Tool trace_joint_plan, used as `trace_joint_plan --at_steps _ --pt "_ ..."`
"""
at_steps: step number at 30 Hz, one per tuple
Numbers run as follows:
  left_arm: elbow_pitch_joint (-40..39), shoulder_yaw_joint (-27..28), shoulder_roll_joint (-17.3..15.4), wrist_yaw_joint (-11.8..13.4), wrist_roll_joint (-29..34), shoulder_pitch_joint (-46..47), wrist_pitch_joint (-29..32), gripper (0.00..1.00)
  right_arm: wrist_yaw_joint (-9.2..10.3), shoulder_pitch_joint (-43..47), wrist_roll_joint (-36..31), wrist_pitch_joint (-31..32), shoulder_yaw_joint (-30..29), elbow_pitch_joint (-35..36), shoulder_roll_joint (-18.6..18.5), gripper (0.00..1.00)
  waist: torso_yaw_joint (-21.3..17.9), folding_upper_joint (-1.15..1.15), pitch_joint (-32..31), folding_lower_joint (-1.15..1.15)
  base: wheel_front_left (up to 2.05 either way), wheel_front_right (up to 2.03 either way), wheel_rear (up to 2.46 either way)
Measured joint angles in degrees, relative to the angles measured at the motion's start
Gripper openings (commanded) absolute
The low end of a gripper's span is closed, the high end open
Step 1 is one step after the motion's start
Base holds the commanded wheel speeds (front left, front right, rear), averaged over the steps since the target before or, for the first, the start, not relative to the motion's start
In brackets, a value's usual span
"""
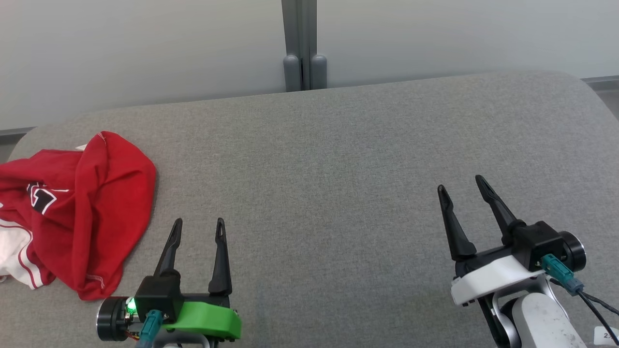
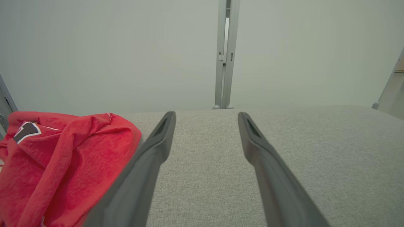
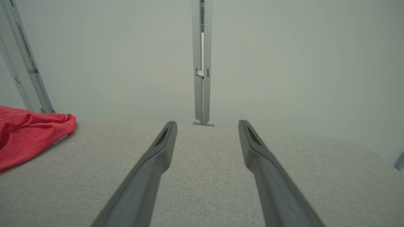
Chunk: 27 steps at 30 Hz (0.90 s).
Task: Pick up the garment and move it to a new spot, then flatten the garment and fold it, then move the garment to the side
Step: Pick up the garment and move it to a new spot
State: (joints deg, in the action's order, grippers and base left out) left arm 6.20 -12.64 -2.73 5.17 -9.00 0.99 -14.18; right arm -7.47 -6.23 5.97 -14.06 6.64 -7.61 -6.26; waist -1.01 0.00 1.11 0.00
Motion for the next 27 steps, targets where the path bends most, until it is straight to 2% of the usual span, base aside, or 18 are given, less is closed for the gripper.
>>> trace_joint_plan --at_steps 21,27 --pt "1.58 2.01 0.0 -2.46 0.08 0.01 -0.29 1.0 -0.01 -0.6 -2.15 -0.36 -0.45 -1.12 1.23 1.0 0.34 0.0 -0.16 0.0 0.0 0.0 0.0" --pt "1.45 3.09 0.0 -2.48 0.29 0.01 -0.46 1.0 -0.01 -0.65 -2.26 -0.43 0.48 -1.46 1.53 1.0 1.27 0.0 -0.27 0.0 0.0 0.0 0.0"
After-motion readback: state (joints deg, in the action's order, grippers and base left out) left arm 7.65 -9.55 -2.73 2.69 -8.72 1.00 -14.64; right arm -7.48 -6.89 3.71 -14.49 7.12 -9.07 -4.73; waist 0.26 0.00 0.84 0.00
